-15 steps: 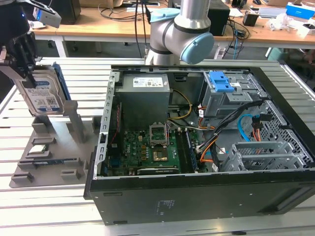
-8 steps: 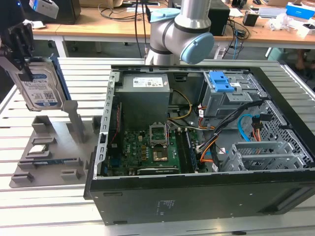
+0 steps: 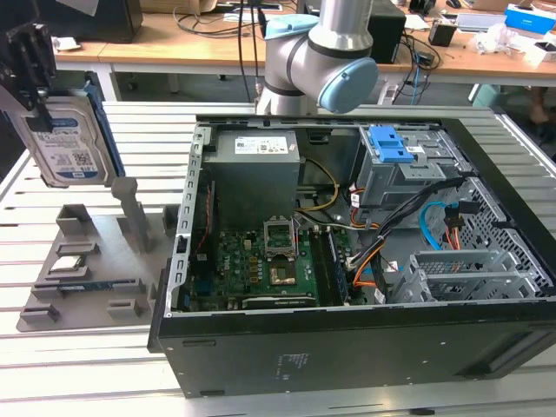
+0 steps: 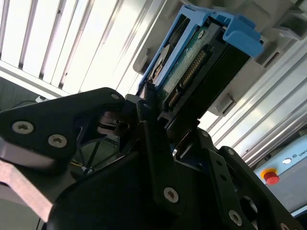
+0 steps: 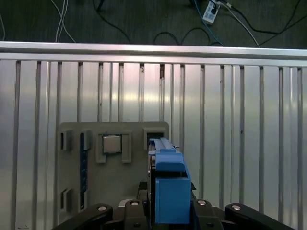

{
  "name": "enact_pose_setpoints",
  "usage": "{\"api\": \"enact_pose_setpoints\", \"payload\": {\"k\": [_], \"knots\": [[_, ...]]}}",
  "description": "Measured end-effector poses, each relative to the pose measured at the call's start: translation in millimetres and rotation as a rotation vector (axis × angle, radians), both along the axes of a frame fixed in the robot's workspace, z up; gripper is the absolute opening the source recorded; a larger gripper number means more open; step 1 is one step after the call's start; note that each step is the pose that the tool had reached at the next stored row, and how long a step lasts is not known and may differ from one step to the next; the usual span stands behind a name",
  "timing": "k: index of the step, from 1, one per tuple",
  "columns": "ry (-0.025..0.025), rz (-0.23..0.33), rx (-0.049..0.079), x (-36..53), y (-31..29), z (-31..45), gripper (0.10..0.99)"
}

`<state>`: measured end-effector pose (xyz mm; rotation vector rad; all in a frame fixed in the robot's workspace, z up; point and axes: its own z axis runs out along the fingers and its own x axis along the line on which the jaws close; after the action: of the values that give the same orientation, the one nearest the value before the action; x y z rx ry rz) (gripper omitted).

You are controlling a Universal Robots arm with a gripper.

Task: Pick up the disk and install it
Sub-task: 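Pick up the disk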

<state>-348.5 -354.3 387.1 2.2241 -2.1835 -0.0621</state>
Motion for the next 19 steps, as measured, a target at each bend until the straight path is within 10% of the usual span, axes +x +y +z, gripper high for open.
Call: {"api": "enact_pose_setpoints", "payload": {"k": [19], "knots": [[0.0014,0.0,0.0,1.4,1.7,43.6,0.365]]}}
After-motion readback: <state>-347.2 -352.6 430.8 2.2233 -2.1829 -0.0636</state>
